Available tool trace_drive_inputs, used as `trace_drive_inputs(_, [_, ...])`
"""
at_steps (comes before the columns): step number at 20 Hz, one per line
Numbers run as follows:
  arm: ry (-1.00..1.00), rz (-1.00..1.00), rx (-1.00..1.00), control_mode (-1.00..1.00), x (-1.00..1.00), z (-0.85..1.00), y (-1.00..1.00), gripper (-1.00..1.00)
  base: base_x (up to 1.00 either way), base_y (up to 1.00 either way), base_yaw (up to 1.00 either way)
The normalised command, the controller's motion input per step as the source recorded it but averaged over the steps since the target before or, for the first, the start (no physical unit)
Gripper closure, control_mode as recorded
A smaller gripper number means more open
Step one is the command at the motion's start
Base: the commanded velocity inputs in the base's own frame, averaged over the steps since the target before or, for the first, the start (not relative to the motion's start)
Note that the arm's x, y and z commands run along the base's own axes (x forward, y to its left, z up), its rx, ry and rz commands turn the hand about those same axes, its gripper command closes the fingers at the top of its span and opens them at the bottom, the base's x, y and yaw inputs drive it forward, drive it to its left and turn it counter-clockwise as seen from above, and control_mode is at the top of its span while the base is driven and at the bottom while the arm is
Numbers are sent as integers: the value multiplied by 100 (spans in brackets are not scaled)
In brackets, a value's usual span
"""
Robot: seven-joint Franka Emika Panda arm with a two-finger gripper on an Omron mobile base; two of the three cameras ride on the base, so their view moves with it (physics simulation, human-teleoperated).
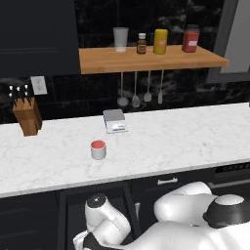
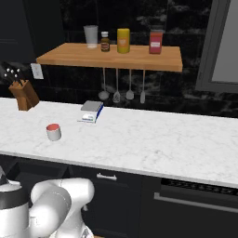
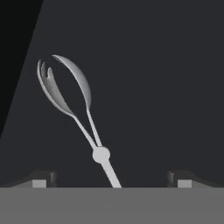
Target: Pick the tongs from the drawer and place it on the counter.
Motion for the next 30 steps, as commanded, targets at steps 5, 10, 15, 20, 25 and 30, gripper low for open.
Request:
trace_drive_inputs(5, [-1, 0, 0, -100, 0, -33, 29, -100, 0, 0, 0])
trace_drive_inputs(10, [0, 0, 0, -100, 12, -13, 17, -100, 0, 0, 0])
trace_drive_inputs(15, [0, 3, 0, -100, 12, -6, 0, -100, 0, 0, 0])
trace_drive_inputs(20, [0, 3, 0, -100, 15, -11, 0, -100, 0, 0, 0])
trace_drive_inputs(25, [0, 0, 0, -100, 16, -20, 2, -100, 0, 0, 0])
trace_drive_inputs(30, [0, 0, 0, -100, 15, -16, 14, -100, 0, 0, 0])
